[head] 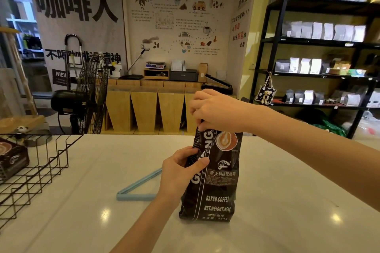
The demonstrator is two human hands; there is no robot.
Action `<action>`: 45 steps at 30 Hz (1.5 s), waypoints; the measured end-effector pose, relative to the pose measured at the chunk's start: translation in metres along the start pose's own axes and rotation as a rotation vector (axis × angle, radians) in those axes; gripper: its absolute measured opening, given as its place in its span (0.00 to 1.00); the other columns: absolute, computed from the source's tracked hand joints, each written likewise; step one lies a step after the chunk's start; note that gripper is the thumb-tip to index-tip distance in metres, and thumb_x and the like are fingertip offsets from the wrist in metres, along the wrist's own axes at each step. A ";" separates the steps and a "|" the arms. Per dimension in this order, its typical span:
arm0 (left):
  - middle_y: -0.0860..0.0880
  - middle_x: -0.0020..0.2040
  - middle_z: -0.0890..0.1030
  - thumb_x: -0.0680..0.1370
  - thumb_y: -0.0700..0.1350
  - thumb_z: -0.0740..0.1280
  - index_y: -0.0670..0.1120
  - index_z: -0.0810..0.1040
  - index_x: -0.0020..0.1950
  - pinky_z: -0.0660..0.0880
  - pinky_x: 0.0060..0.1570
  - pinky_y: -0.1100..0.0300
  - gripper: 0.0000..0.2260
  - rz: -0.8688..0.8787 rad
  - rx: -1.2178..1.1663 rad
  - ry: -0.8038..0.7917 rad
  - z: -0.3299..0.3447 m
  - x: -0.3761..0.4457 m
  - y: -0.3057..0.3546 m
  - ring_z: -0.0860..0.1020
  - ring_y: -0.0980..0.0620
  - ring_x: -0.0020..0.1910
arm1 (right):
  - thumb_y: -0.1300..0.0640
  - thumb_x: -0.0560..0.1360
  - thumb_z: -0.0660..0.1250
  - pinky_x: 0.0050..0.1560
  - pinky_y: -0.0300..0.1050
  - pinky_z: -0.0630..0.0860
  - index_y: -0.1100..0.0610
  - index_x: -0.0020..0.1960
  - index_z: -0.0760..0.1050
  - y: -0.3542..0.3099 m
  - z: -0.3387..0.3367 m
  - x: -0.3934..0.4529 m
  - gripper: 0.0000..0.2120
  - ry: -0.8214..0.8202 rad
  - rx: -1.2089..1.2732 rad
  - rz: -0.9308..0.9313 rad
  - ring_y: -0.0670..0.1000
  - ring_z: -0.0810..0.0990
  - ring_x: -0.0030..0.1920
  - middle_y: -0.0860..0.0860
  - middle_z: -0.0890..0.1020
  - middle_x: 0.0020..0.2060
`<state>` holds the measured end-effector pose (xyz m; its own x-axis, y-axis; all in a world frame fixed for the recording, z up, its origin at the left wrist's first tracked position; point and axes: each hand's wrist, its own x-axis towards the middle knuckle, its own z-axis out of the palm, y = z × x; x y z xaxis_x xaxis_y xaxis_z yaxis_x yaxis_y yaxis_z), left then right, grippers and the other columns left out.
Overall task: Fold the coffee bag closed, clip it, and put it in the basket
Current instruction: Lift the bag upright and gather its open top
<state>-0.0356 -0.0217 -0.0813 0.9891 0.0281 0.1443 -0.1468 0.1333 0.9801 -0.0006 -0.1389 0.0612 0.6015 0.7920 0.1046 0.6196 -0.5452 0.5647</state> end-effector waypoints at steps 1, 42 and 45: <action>0.51 0.52 0.81 0.65 0.43 0.74 0.51 0.78 0.46 0.78 0.44 0.59 0.12 -0.003 -0.005 0.001 0.000 0.000 0.001 0.80 0.53 0.50 | 0.51 0.75 0.60 0.67 0.49 0.57 0.54 0.51 0.77 0.001 0.001 0.000 0.11 0.001 0.019 0.003 0.52 0.63 0.65 0.49 0.73 0.59; 0.45 0.37 0.85 0.72 0.37 0.66 0.43 0.81 0.44 0.81 0.37 0.55 0.05 -0.107 -0.367 -0.058 0.013 0.010 0.016 0.83 0.48 0.37 | 0.47 0.68 0.70 0.34 0.33 0.70 0.54 0.35 0.79 0.038 -0.018 0.007 0.10 -0.133 0.649 0.292 0.44 0.76 0.33 0.45 0.79 0.31; 0.44 0.37 0.84 0.72 0.37 0.66 0.41 0.81 0.46 0.81 0.36 0.57 0.06 -0.113 -0.403 -0.071 0.014 0.009 0.017 0.82 0.49 0.37 | 0.46 0.68 0.70 0.33 0.31 0.72 0.53 0.34 0.79 0.038 -0.019 0.004 0.10 -0.093 0.660 0.275 0.43 0.77 0.33 0.45 0.79 0.31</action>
<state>-0.0289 -0.0327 -0.0618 0.9953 -0.0751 0.0613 -0.0146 0.5087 0.8608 0.0159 -0.1511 0.0984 0.8017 0.5915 0.0855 0.5975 -0.7970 -0.0880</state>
